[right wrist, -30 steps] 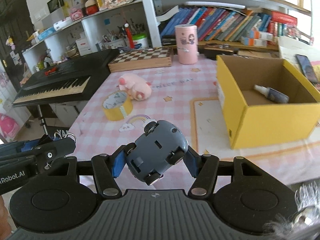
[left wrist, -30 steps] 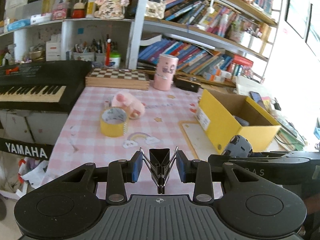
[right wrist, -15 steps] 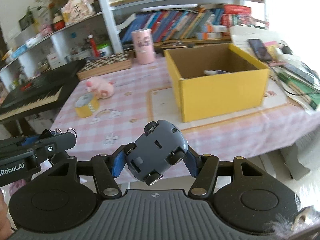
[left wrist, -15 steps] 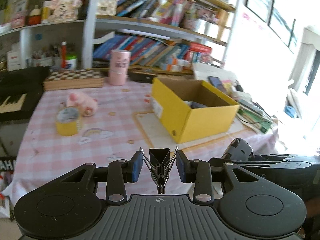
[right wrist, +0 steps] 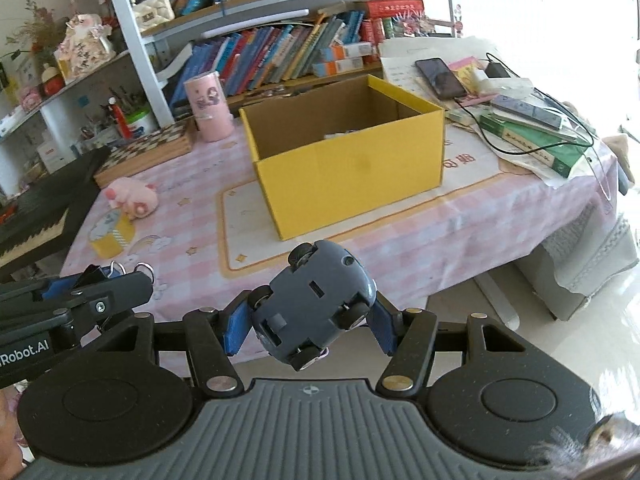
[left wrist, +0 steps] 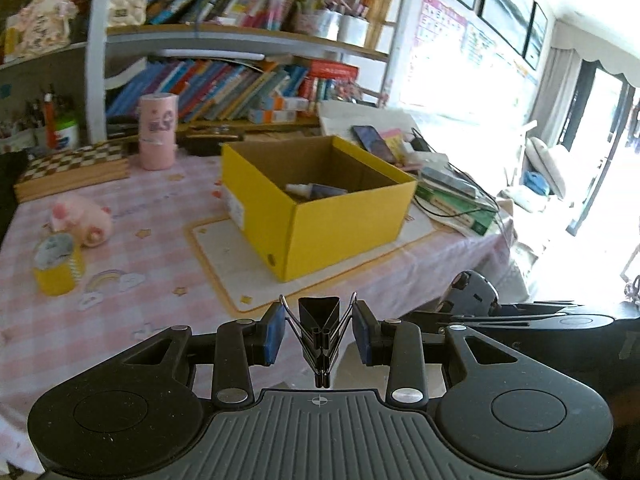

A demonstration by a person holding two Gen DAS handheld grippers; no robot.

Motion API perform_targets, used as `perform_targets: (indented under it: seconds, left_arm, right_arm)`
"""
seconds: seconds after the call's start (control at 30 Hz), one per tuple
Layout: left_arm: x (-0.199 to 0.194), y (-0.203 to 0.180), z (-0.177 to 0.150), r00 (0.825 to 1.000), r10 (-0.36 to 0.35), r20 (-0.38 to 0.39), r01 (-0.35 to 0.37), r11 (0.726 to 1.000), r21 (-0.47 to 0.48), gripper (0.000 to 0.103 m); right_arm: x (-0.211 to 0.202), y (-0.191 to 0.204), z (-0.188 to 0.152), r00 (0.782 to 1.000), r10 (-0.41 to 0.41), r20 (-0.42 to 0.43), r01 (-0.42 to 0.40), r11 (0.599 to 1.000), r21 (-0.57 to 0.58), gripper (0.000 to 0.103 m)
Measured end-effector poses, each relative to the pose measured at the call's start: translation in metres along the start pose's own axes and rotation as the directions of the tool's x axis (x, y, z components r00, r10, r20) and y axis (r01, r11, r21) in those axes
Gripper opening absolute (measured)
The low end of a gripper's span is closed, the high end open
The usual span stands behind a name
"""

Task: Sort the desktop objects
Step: 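Lift and carry the binder clip and toy car toward the yellow box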

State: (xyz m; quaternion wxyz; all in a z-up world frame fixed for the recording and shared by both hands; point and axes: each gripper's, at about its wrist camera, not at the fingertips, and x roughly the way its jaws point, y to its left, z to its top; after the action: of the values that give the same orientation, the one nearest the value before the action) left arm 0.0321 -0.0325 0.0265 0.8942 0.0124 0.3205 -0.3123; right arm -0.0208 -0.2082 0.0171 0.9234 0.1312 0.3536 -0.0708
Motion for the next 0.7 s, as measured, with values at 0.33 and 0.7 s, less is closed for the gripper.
perform_targets:
  seconds: [0.33,0.7]
  left_arm:
    - [0.032,-0.025,0.014,1.000,-0.006,-0.023,0.006,1.000,0.017,0.035]
    - [0.076,-0.053,0.038,1.000,0.004,-0.027,-0.003,1.000,0.004,0.035]
  right_arm:
    - [0.019,-0.036,0.021,0.999,-0.002,-0.046,0.002,1.000,0.009,0.058]
    - [0.045,-0.077,0.054,0.997,0.025,-0.077,-0.027,0.999,-0.019,0.058]
